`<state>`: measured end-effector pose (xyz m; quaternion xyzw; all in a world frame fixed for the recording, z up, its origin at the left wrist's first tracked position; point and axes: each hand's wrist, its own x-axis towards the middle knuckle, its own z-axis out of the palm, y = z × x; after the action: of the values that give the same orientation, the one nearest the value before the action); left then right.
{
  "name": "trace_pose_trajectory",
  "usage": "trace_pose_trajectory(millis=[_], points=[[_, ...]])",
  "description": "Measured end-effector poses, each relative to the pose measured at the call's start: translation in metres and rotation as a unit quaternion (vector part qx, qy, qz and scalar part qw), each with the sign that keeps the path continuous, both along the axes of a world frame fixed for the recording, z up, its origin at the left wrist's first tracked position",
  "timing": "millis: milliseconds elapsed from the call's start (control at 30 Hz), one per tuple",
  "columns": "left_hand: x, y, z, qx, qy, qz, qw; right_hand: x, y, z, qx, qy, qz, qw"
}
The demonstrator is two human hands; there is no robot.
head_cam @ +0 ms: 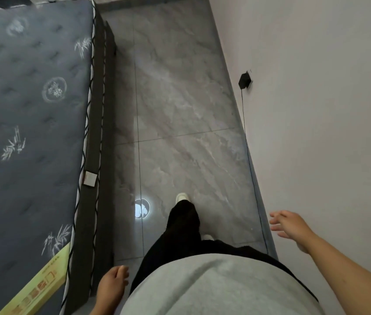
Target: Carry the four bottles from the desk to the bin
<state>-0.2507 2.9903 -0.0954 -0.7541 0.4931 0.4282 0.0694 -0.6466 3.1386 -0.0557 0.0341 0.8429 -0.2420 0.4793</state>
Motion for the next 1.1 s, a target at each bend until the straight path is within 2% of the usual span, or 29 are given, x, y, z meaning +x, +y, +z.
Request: trace_pose_trajectory(millis=[167, 367, 600, 767, 867, 1100], points=[[-0.051, -0.086, 0.0, -0.001, 0.002, -0.038, 0.999, -0.03, -0.049, -0.013, 0.026, -0.017, -0.008, 0.999], [-0.137, -0.199, 0.008, -0.031, 0.058, -0.05, 0.997, -0.06, -0.096, -0.023, 0.055, -0.029, -0.049, 0.997], [-0.237, -0.303, 0.013, -0.059, 0.067, -0.081, 0.993, -0.131, -0.157, -0.025, 0.061, -0.053, -0.096, 0.992], [-0.284, -0.333, 0.005, -0.061, 0.045, -0.06, 0.995, -0.214, -0.229, -0.02, 0.042, -0.031, -0.088, 0.995], [-0.297, -0.338, 0.005, -0.016, 0.046, -0.023, 0.999, -0.26, -0.279, -0.01, 0.012, -0.01, -0.062, 0.998], [-0.315, -0.377, 0.011, -0.003, -0.008, 0.01, 1.0, -0.316, -0.387, -0.004, -0.01, -0.012, 0.015, 1.0]])
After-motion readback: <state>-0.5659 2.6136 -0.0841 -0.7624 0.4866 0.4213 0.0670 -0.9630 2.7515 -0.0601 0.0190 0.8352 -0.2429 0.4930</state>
